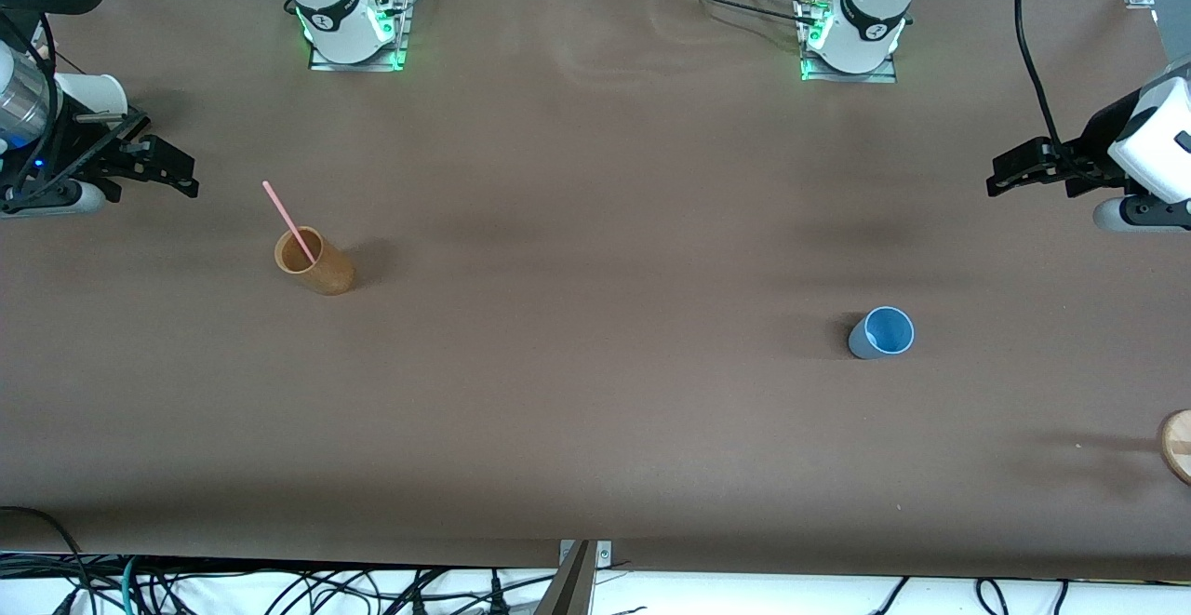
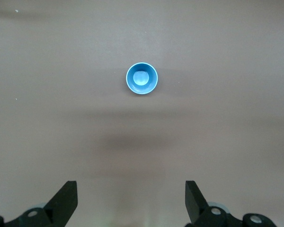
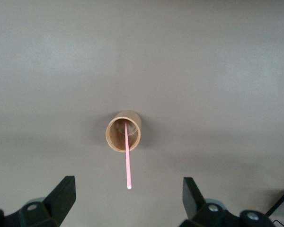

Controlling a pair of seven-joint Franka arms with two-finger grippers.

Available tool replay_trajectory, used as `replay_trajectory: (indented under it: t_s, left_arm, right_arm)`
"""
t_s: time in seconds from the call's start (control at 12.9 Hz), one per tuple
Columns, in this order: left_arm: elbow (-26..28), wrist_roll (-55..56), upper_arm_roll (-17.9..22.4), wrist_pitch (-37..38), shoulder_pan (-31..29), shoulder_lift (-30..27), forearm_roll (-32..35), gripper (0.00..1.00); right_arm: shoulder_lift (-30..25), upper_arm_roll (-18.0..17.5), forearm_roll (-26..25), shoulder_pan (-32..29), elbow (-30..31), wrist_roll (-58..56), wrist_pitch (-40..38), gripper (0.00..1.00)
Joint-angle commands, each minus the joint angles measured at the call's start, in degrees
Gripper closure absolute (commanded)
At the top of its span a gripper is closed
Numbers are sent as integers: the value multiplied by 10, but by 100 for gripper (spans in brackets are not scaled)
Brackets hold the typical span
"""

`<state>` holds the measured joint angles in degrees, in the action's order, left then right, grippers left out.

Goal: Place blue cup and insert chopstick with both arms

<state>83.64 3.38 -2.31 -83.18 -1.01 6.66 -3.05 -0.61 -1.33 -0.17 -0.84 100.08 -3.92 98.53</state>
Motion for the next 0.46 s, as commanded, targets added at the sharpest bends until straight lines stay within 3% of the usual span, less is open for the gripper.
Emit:
replay_trajectory:
  t_s: [0.0,0.39]
  left_arm:
    - [-13,1,-1,5,0,5,7,0]
    - [-13,0,0,5,0,6,11,0]
  right_arm:
    - [-3,-2,4,-3,-6,28,-8,0]
    - [-1,-2,1,-4,-8,25,-9,0]
